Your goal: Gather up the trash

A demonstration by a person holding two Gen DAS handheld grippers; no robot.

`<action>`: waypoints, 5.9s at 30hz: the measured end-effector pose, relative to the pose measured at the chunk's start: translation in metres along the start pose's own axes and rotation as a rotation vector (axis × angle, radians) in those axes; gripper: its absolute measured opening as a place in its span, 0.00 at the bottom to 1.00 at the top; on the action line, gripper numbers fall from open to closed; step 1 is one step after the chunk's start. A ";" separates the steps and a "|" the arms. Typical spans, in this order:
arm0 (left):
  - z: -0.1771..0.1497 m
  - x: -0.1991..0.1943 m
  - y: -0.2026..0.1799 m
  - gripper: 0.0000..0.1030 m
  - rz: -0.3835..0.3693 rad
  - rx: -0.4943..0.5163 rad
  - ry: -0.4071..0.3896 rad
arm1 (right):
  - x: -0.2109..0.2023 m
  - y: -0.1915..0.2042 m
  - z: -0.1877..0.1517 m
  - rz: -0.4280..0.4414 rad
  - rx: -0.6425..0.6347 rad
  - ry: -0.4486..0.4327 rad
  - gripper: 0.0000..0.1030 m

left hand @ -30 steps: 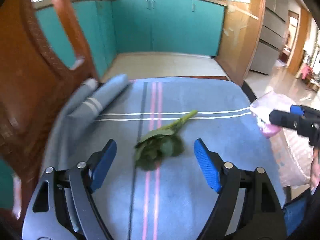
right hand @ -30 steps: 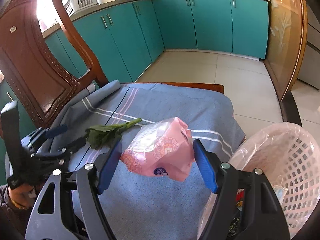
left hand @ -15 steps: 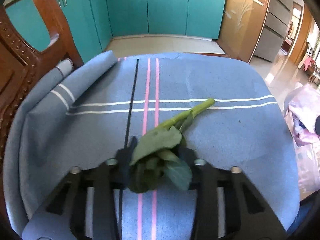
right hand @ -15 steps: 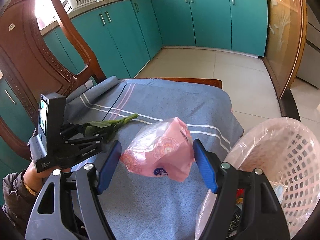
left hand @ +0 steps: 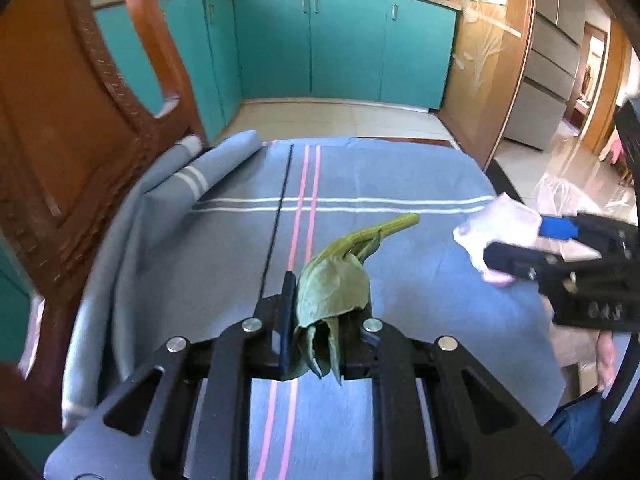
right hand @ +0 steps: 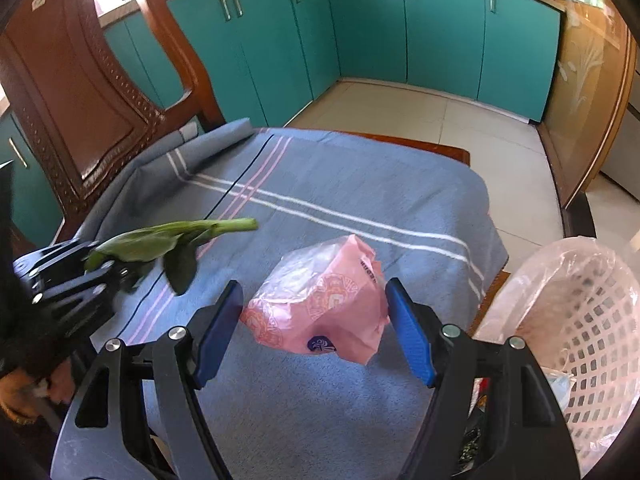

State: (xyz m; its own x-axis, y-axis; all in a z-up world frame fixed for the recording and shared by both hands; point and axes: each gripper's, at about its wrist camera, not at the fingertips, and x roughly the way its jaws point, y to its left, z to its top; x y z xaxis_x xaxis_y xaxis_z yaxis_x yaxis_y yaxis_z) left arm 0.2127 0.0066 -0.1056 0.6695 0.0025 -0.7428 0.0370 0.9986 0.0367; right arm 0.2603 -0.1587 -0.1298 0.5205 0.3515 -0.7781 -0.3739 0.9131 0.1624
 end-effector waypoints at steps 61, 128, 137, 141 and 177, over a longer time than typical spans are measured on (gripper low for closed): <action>-0.047 0.008 0.012 0.17 -0.012 -0.060 0.101 | 0.059 0.023 -0.009 -0.087 -0.036 0.072 0.59; -0.004 -0.062 -0.217 0.88 -0.237 0.297 -0.205 | -0.163 -0.166 -0.092 -0.376 0.384 -0.323 0.91; -0.024 -0.112 -0.123 0.97 -0.092 0.212 -0.300 | -0.168 -0.134 -0.103 -0.402 0.396 -0.525 0.94; -0.029 -0.141 -0.076 0.97 -0.026 0.166 -0.347 | -0.166 -0.085 -0.127 -0.365 0.344 -0.574 0.96; -0.100 -0.256 -0.010 0.97 -0.111 0.102 -0.463 | -0.296 0.120 -0.169 -0.559 0.095 -0.691 0.97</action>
State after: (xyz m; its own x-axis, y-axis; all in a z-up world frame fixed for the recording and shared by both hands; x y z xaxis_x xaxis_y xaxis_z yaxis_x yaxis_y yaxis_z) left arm -0.0336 0.0016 0.0176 0.9163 -0.1502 -0.3713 0.1840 0.9813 0.0571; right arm -0.0685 -0.1885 0.0173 0.9656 -0.1317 -0.2240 0.1218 0.9909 -0.0576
